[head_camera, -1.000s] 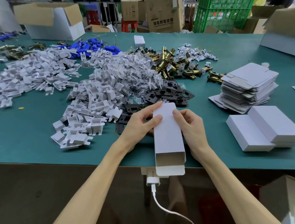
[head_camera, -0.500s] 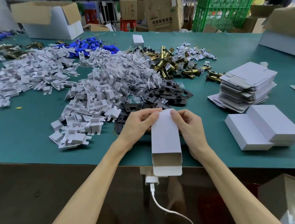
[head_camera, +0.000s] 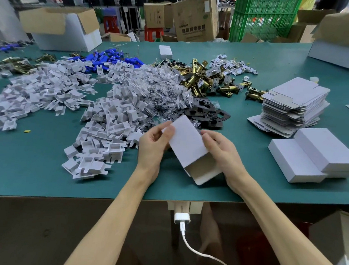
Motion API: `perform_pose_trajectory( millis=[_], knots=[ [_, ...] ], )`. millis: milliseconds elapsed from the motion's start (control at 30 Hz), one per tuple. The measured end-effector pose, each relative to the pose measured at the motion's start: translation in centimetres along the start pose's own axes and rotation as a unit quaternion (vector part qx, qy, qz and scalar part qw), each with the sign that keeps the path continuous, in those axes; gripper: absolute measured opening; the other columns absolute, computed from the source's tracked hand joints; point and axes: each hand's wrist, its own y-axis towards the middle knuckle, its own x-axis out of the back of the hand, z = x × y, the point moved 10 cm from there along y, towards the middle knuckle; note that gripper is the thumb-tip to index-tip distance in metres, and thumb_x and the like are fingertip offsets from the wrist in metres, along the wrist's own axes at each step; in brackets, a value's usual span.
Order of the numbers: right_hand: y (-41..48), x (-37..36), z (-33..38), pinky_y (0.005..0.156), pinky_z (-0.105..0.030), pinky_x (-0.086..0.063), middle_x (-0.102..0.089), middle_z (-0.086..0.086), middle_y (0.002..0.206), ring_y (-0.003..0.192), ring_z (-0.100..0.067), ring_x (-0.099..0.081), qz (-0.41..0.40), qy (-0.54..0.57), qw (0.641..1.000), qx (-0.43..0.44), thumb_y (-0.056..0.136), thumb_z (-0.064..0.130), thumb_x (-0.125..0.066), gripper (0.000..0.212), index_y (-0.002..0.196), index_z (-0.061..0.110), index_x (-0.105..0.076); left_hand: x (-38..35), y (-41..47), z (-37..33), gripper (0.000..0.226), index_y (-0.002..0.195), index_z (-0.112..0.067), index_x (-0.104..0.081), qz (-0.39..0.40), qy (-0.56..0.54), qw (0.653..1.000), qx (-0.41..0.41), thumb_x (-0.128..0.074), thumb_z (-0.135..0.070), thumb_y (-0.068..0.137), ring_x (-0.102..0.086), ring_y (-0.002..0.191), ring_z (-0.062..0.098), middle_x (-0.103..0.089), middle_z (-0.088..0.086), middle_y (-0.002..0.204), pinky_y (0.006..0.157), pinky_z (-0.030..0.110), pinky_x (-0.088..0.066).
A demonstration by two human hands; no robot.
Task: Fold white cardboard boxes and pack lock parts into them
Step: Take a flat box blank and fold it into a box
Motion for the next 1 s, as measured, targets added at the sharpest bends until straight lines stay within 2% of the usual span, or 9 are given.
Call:
perform_pose_trajectory(
  millis=[167, 233, 333, 433, 533, 733, 800, 900, 1000],
  knots=[
    [-0.2, -1.4, 0.1, 0.073, -0.015, -0.050, -0.074, 0.006, 0.102, 0.088, -0.008, -0.069, 0.066, -0.005, 0.998, 0.012, 0.087, 0.046, -0.072, 0.031, 0.108, 0.023, -0.074, 1.6, 0.3, -0.5, 0.034, 0.132, -0.015, -0.065, -0.056, -0.026, 0.997, -0.037, -0.067, -0.028, 0.101, -0.068, 0.100, 0.013, -0.072, 0.005, 0.113, 0.077, 0.024, -0.057],
    [-0.2, -0.8, 0.3, 0.074, -0.016, -0.051, -0.075, 0.005, 0.104, 0.090, -0.009, -0.070, 0.048, 0.020, 0.998, 0.028, 0.088, 0.035, -0.078, 0.025, 0.110, 0.024, -0.076, 1.0, 0.4, -0.4, 0.032, 0.131, -0.015, -0.065, -0.031, -0.031, 0.999, -0.032, -0.065, -0.028, 0.102, -0.069, 0.104, 0.013, -0.073, 0.001, 0.113, 0.083, 0.027, -0.059],
    [-0.2, 0.6, 0.2, 0.078, -0.020, -0.055, -0.076, 0.004, 0.110, 0.097, -0.010, -0.070, -0.005, 0.086, 0.995, 0.040, 0.081, 0.022, -0.084, 0.040, 0.119, 0.027, -0.073, 0.0, 0.3, -0.3, 0.036, 0.130, -0.012, -0.065, 0.013, -0.035, 0.999, -0.021, -0.063, -0.033, 0.101, -0.070, 0.106, 0.010, -0.077, -0.009, 0.105, 0.091, 0.032, -0.060],
    [-0.3, 2.3, 0.0, 0.081, -0.033, -0.060, -0.075, 0.002, 0.107, 0.097, -0.013, -0.069, -0.075, 0.122, 0.989, 0.043, 0.069, 0.027, -0.089, 0.053, 0.118, 0.026, -0.069, -0.6, 0.0, -0.5, 0.037, 0.124, -0.018, -0.065, 0.042, -0.044, 0.998, -0.019, -0.068, -0.036, 0.092, -0.071, 0.107, 0.011, -0.078, -0.005, 0.107, 0.089, 0.030, -0.060],
    [-0.3, 3.4, -0.6, 0.098, -0.044, -0.055, -0.074, -0.006, 0.117, 0.111, -0.023, -0.069, -0.126, 0.186, 0.974, 0.033, 0.065, 0.031, -0.089, 0.066, 0.122, 0.013, -0.061, -1.2, -0.3, -1.1, 0.035, 0.123, -0.021, -0.065, 0.063, -0.042, 0.996, -0.040, -0.071, -0.028, 0.089, -0.073, 0.109, 0.018, -0.074, 0.005, 0.116, 0.083, 0.030, -0.062],
    [-0.1, 3.3, -1.1, 0.106, -0.047, -0.051, -0.073, 0.001, 0.110, 0.108, -0.020, -0.068, -0.139, 0.160, 0.977, 0.016, 0.079, 0.049, -0.077, 0.048, 0.115, 0.019, -0.063, -1.9, -0.7, -2.0, 0.043, 0.125, -0.035, -0.072, 0.091, -0.052, 0.992, -0.065, -0.075, -0.016, 0.086, -0.067, 0.119, 0.041, -0.069, 0.007, 0.136, 0.082, 0.040, -0.064],
    [0.1, 3.1, -1.2, 0.107, -0.049, -0.050, -0.070, 0.000, 0.115, 0.116, -0.021, -0.065, -0.133, 0.157, 0.979, 0.009, 0.082, 0.050, -0.072, 0.047, 0.118, 0.022, -0.061, -2.0, -0.7, -1.9, 0.045, 0.126, -0.034, -0.072, 0.093, -0.046, 0.993, -0.062, -0.075, -0.012, 0.087, -0.070, 0.115, 0.039, -0.071, 0.004, 0.133, 0.084, 0.042, -0.065],
    [0.4, 2.5, -1.6, 0.103, -0.044, -0.054, -0.064, -0.003, 0.130, 0.122, -0.025, -0.065, -0.109, 0.207, 0.972, -0.018, 0.083, 0.046, -0.070, 0.077, 0.149, 0.019, -0.040, -2.1, -0.8, -1.8, 0.045, 0.131, -0.026, -0.067, 0.097, -0.039, 0.993, -0.062, -0.070, -0.004, 0.092, -0.074, 0.109, 0.023, -0.073, -0.010, 0.128, 0.085, 0.048, -0.064],
    [0.6, 2.2, -1.3, 0.098, -0.044, -0.057, -0.067, -0.006, 0.123, 0.113, -0.035, -0.070, -0.079, 0.251, 0.965, -0.020, 0.087, 0.043, -0.068, 0.079, 0.156, 0.027, -0.032, -2.3, -0.8, -1.8, 0.042, 0.130, -0.023, -0.066, 0.101, -0.033, 0.992, -0.063, -0.069, -0.002, 0.093, -0.074, 0.108, 0.022, -0.074, -0.010, 0.125, 0.082, 0.045, -0.065]
  ],
)
